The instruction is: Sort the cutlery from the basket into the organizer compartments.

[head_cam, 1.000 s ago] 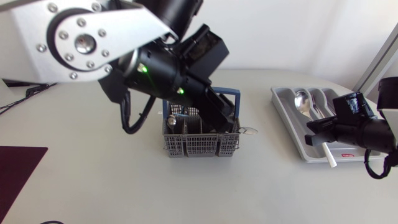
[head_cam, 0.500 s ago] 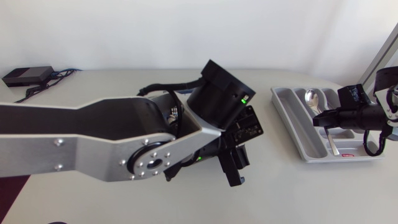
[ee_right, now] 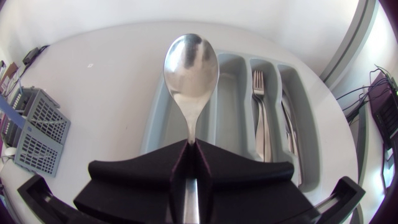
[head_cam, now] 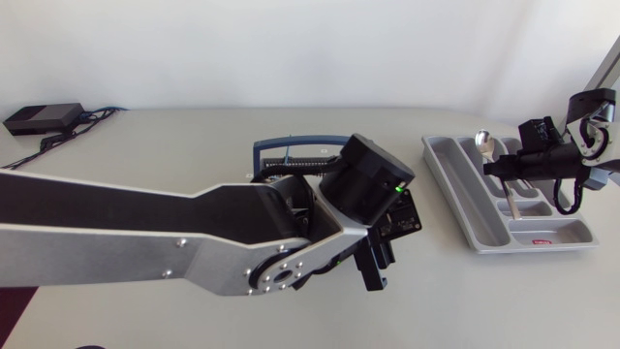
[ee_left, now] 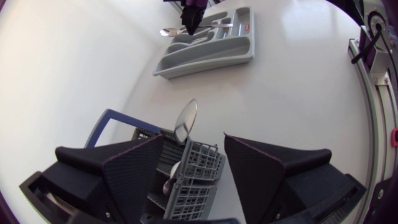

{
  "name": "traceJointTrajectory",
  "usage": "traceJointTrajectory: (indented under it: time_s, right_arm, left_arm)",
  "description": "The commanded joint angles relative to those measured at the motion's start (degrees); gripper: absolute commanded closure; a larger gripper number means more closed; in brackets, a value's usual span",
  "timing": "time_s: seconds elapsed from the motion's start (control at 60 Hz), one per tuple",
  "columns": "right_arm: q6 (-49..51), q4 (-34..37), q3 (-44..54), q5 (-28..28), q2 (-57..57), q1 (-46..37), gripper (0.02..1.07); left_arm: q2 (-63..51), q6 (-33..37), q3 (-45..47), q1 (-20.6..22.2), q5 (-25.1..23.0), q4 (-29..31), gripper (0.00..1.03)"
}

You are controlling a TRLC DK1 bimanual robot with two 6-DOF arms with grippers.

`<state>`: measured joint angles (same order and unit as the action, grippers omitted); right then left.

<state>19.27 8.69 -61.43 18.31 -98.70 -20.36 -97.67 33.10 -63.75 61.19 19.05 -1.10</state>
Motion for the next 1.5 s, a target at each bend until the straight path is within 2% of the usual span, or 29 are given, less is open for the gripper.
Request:
traceJointTrajectory:
  time_s: [0.0, 0.383, 0.633, 0.7, 0.783, 1.067, 1.15, 1.333, 1.483]
  right_arm:
    - [-1.95, 0.19, -3.08, -0.46, -2.82, -0.29, 0.97]
    - [-4.41, 0.98, -11.34, -1.87, -9.94, 0.23, 0.97]
    - [-4.76, 1.24, -13.1, -1.96, -11.78, 0.41, 0.97]
    - [-4.68, 1.24, -13.37, -1.96, -12.22, 0.41, 0.97]
    - [-4.59, 1.33, -13.98, -1.96, -12.93, 0.14, 0.97]
    - [-4.41, 2.03, -16.0, -2.31, -14.07, -0.03, 0.97]
    - [-4.5, 2.47, -16.53, -2.31, -14.16, 0.14, 0.97]
    - [-4.5, 2.83, -17.58, -2.92, -14.95, 0.32, 0.96]
    - [-4.5, 3.09, -18.2, -2.92, -15.74, 0.41, 0.96]
  left_arm:
    - [-1.65, 1.44, 0.03, -0.1, 0.9, -1.8, 0.35]
    - [-5.34, 2.93, -1.38, -0.54, 4.15, -6.98, 0.36]
    - [-6.39, 6.01, -0.41, -0.28, 6.09, -15.68, 0.48]
    - [-7.36, 6.89, -0.41, -0.1, 6.97, -16.65, 0.49]
    - [-9.3, 8.56, -0.06, -0.02, 7.58, -18.76, 0.56]
    - [-10.61, 10.93, -0.24, -0.37, 7.76, -22.01, 0.71]
    - [-10.88, 11.63, -0.33, -0.37, 7.76, -22.54, 0.82]
    - [-10.79, 12.6, 0.55, -0.37, 7.76, -22.54, 0.97]
    - [-10.61, 13.13, 1.52, -0.54, 7.67, -22.71, 1.0]
